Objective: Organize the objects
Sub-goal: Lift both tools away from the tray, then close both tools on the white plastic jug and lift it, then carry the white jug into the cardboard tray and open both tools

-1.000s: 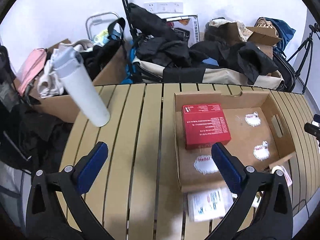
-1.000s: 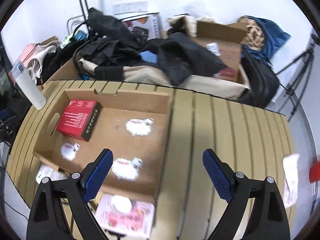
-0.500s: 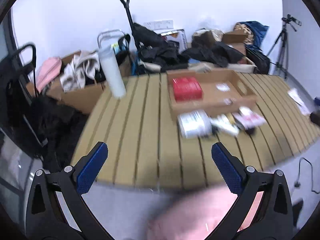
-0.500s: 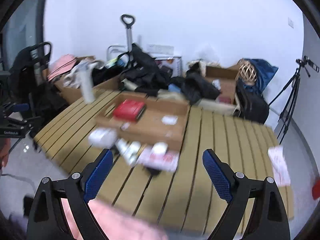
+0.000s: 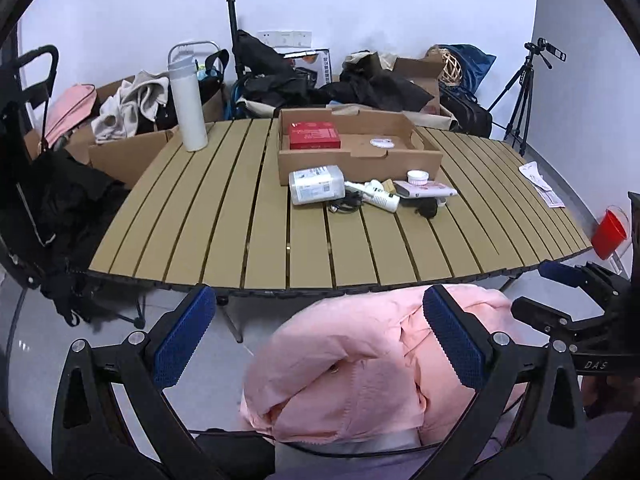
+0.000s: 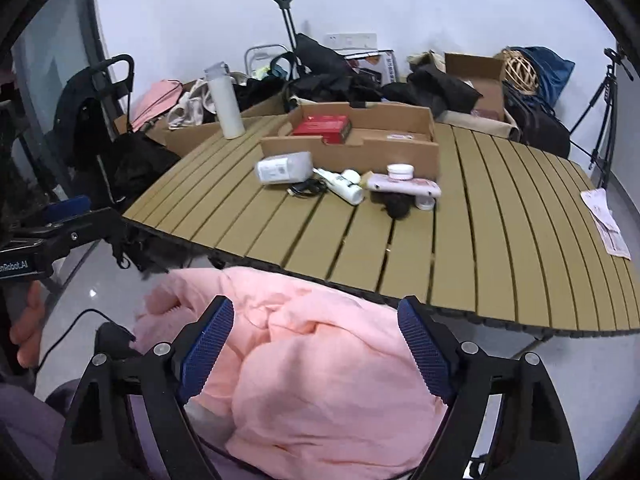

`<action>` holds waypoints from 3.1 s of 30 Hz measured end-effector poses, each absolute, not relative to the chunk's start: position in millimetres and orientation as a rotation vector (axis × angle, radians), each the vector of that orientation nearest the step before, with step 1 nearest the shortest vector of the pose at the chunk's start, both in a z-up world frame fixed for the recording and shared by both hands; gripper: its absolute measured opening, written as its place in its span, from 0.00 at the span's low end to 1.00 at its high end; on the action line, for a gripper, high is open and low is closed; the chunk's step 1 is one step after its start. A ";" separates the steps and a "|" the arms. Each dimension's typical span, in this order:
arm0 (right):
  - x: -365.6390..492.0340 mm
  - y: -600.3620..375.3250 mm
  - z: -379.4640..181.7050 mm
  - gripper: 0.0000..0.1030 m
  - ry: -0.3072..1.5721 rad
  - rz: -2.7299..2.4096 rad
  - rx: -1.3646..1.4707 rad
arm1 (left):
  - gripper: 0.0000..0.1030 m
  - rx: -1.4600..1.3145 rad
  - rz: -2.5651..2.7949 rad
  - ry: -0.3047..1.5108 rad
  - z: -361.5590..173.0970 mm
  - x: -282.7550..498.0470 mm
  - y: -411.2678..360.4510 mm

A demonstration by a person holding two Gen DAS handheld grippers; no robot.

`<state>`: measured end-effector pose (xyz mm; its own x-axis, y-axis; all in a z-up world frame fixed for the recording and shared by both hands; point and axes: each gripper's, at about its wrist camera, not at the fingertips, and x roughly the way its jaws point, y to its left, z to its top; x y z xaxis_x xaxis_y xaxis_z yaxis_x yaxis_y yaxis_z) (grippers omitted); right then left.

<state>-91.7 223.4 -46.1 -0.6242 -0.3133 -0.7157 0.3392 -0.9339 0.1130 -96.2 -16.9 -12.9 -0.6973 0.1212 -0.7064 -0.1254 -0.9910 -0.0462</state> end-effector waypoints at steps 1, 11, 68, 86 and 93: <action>-91.7 222.6 -47.7 0.85 0.058 -2.544 1.116 | 1.00 -1.170 2.780 0.018 -15.7 -98.0 -17.5; -122.5 230.8 -68.1 0.85 0.071 -2.609 1.157 | 1.00 -1.275 2.739 0.052 -49.9 -143.7 -10.5; -291.5 197.9 -55.2 0.20 -0.366 -2.314 1.195 | 0.31 -1.146 2.368 -0.619 -63.5 -272.0 -2.5; -257.0 247.9 -135.8 0.49 -0.450 -2.322 1.397 | 0.54 -1.424 2.244 -0.420 -147.6 -249.6 44.0; -265.5 246.9 -141.3 0.44 -0.498 -2.279 1.401 | 0.27 -1.389 2.194 -0.500 -138.3 -254.7 42.3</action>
<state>-265.5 246.9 -141.3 -0.4056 -0.5223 -0.7502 0.1615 -0.8487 0.5036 -254.7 42.3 -138.3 -0.3602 0.5825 -0.7286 -0.2091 -0.8116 -0.5455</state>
